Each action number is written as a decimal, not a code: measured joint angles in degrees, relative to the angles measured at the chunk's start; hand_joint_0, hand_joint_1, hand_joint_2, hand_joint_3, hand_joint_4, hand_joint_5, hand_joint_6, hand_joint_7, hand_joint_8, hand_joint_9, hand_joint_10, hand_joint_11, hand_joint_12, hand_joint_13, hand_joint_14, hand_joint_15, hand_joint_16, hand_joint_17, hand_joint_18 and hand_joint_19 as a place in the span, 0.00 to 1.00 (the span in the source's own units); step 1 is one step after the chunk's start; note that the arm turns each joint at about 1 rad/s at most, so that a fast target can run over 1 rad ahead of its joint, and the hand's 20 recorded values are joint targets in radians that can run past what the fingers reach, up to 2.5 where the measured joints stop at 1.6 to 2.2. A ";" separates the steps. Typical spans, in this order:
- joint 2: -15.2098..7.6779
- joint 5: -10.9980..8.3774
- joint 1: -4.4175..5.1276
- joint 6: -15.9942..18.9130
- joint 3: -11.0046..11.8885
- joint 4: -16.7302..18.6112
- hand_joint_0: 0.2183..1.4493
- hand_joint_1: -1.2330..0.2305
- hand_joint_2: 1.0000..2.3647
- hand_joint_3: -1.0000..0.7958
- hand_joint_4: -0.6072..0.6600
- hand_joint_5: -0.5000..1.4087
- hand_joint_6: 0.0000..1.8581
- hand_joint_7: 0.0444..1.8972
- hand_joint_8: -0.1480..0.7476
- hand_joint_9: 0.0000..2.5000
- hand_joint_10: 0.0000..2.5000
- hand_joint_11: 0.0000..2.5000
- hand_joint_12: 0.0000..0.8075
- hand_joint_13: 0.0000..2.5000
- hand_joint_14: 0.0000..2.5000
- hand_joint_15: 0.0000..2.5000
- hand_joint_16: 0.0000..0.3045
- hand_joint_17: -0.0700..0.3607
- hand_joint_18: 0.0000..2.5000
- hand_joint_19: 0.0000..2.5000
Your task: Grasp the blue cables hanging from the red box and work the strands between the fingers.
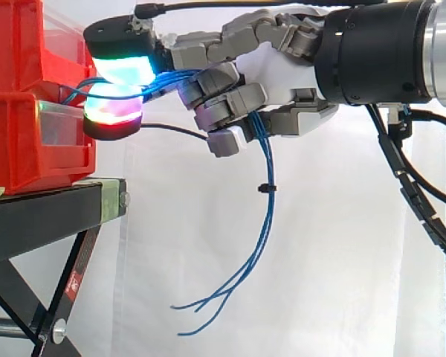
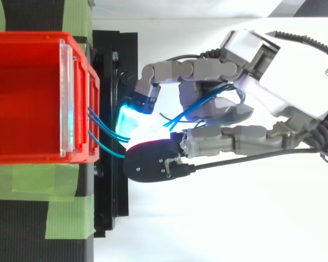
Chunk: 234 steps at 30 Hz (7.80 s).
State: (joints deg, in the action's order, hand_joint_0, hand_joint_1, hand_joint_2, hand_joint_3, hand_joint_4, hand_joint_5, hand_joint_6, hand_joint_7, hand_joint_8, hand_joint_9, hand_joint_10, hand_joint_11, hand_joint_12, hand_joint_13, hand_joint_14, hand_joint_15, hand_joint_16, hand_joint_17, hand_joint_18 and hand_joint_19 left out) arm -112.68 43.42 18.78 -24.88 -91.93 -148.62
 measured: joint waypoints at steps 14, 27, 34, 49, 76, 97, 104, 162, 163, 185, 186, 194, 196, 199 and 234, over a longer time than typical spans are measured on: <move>0.00 0.00 0.00 0.27 0.00 -0.47 0.72 0.29 0.01 0.25 0.42 0.24 0.88 0.76 0.59 0.27 1.00 0.99 0.52 0.40 1.00 0.53 0.15 0.40 0.55 0.51; 0.00 0.00 0.01 0.27 0.00 -0.53 0.81 0.38 0.01 0.40 0.72 0.59 0.01 0.74 0.59 0.27 1.00 0.99 0.52 0.40 1.00 0.53 0.15 0.40 0.55 0.51; 0.00 0.00 -0.03 0.27 0.00 -0.53 0.65 0.40 0.15 0.62 0.64 0.63 0.01 0.82 0.59 0.27 1.00 0.99 0.52 0.40 1.00 0.53 0.15 0.40 0.55 0.51; 0.00 0.01 0.01 0.27 0.00 -0.31 0.69 0.30 0.00 0.00 0.72 0.27 0.75 0.37 0.59 0.27 1.00 0.99 0.52 0.40 1.00 0.53 0.15 0.40 0.55 0.51; 0.00 0.03 -0.01 1.06 0.00 -0.19 0.79 0.42 0.01 0.28 0.64 0.47 0.01 0.74 0.59 0.27 1.00 0.99 0.52 0.40 1.00 0.53 0.15 0.40 0.55 0.51; 0.00 0.00 -0.02 2.86 0.00 -0.20 0.69 0.44 0.01 0.36 0.72 0.49 0.00 0.73 0.59 0.27 1.00 0.99 0.52 0.40 1.00 0.53 0.15 0.40 0.55 0.51; 0.00 0.00 -0.02 2.90 0.00 -0.26 0.49 0.44 0.01 0.13 0.67 0.31 0.37 0.62 0.59 0.27 1.00 0.99 0.52 0.40 1.00 0.53 0.15 0.40 0.55 0.51; 0.00 0.00 0.01 2.75 0.00 -0.18 0.57 0.32 0.00 0.06 0.53 0.17 0.68 0.52 0.59 0.27 1.00 0.99 0.52 0.40 1.00 0.53 0.15 0.40 0.55 0.51; 0.00 0.00 0.01 2.75 0.00 -0.15 0.56 0.34 0.00 0.07 0.52 0.18 0.68 0.52 0.59 0.27 1.00 0.99 0.52 0.40 1.00 0.53 0.15 0.40 0.55 0.51; -0.01 0.00 0.01 2.73 -0.01 -0.12 0.45 0.29 0.00 0.00 0.59 0.16 0.49 0.57 0.59 0.27 1.00 0.99 0.52 0.40 1.00 0.53 0.15 0.40 0.55 0.51; -0.01 0.00 0.00 2.73 -0.01 -0.11 0.47 0.29 0.00 0.00 0.60 0.15 0.56 0.55 0.59 0.27 1.00 0.99 0.52 0.40 1.00 0.53 0.15 0.40 0.55 0.51; 0.00 0.00 0.00 2.65 0.00 -0.09 0.56 0.37 0.01 0.17 0.61 0.17 0.70 0.52 0.59 0.27 1.00 0.99 0.52 0.40 1.00 0.53 0.15 0.40 0.55 0.51; 0.00 0.00 -0.01 2.65 0.00 -0.09 0.56 0.38 0.01 0.20 0.61 0.17 0.70 0.52 0.59 0.27 1.00 0.99 0.52 0.40 1.00 0.53 0.15 0.40 0.55 0.51; 0.00 0.00 0.01 2.66 0.00 -0.14 0.61 0.39 0.01 0.28 0.62 0.19 0.66 0.51 0.59 0.27 1.00 0.99 0.52 0.40 1.00 0.53 0.15 0.40 0.55 0.51; -0.01 0.00 -0.04 2.74 0.00 -0.25 0.35 0.46 0.00 0.00 0.71 0.29 0.39 0.60 0.59 0.27 1.00 0.99 0.52 0.40 1.00 0.53 0.15 0.40 0.55 0.51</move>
State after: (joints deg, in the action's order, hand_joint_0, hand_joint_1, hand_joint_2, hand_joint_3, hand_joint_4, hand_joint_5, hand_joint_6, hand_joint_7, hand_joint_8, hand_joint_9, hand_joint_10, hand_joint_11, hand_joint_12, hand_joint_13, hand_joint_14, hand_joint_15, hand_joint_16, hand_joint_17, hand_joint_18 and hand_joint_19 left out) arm -112.69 43.42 18.74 -22.14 -91.93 -148.87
